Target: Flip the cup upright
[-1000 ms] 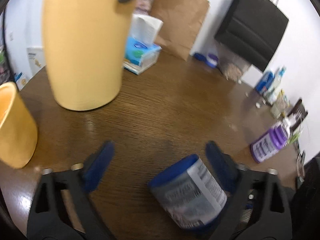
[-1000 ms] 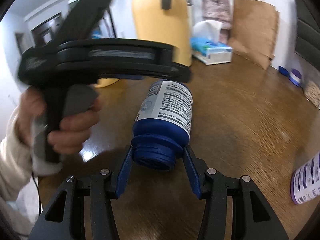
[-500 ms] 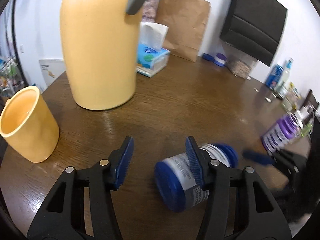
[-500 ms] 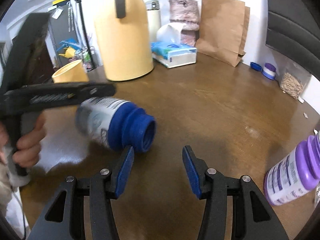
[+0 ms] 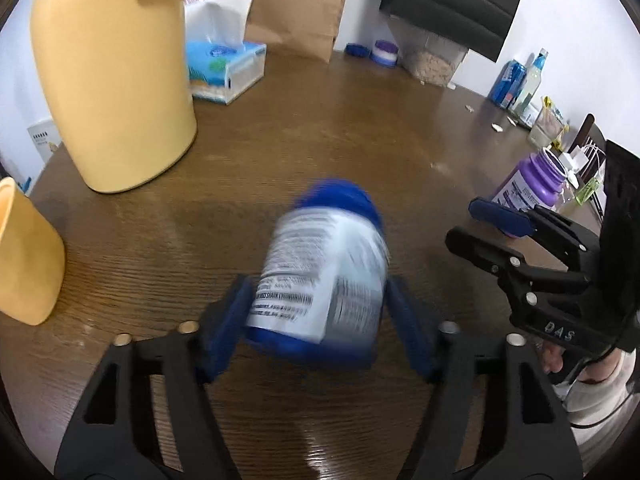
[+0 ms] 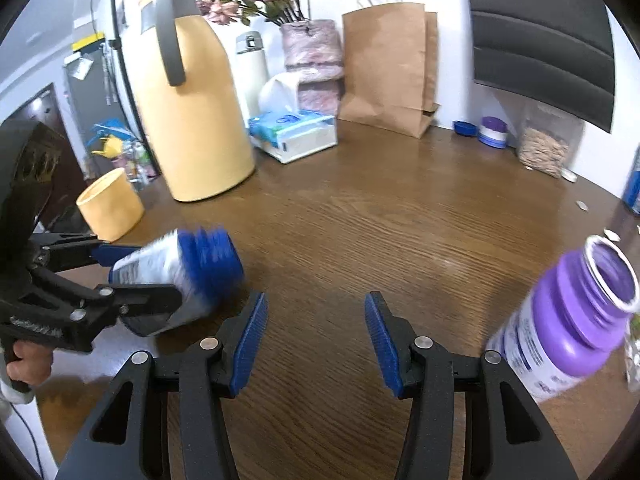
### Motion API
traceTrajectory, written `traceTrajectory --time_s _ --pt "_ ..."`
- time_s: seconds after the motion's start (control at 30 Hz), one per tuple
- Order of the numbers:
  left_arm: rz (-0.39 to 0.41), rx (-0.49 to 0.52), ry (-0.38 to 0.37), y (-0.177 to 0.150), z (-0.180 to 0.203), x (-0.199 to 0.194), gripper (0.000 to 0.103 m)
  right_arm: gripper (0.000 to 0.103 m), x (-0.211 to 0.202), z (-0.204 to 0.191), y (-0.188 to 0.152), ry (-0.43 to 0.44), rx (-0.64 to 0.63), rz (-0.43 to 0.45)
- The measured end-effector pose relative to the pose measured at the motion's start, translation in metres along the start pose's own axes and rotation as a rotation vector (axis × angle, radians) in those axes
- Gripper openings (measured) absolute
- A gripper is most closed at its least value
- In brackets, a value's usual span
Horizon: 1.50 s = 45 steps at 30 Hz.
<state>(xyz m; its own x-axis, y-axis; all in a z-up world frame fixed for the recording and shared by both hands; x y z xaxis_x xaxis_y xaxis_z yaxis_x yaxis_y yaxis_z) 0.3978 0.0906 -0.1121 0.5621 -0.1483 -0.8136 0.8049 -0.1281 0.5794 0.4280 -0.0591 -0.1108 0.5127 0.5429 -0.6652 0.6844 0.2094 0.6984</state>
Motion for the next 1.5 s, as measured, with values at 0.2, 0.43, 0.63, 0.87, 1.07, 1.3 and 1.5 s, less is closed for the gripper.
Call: traceTrajectory --time_s 0.2,0.43,0.63,0.87,1.07,1.3,1.5 --pt "-0.01 -0.019 -0.019 0.011 -0.001 0.008 0.061 0.056 0.003 -0.011 -0.004 -0.008 -0.049 0.003" --pt "-0.001 -0.002 0.032 0.014 -0.007 0.021 0.059 0.056 -0.001 0.001 0.003 0.035 0.025 0.023" --pt "0.157 0.011 0.082 0.025 -0.015 -0.008 0.059 0.061 -0.013 -0.011 0.025 0.093 0.056 0.016" --pt "0.357 -0.018 0.148 0.054 -0.033 -0.033 0.059 0.082 -0.009 -0.059 0.112 0.354 0.025 -0.084" --pt "0.514 0.042 0.229 0.081 -0.025 -0.045 0.059 0.082 0.048 -0.073 0.152 0.6 0.153 -0.312" --pt "0.534 0.064 0.238 0.089 -0.025 -0.028 0.059 0.061 0.069 -0.077 0.163 0.697 0.175 -0.377" --pt "0.494 0.013 0.123 0.1 -0.031 -0.006 0.06 0.059 0.039 -0.093 0.156 0.517 -0.14 -0.175"
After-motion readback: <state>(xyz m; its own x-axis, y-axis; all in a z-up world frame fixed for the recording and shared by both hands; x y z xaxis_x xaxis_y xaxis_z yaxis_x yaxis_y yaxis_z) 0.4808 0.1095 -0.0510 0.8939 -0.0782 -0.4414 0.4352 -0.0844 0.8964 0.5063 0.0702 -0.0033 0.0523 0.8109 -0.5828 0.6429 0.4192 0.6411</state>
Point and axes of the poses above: each gripper's, at about its wrist camera, not at the fingertips, and x roughly the way its jaws point, z to its right, y to its top, the point moved 7 cm from there along x, roughly the way its jaws point, and after that the axes turned 14 degrees about x, right-handed, at the moved point
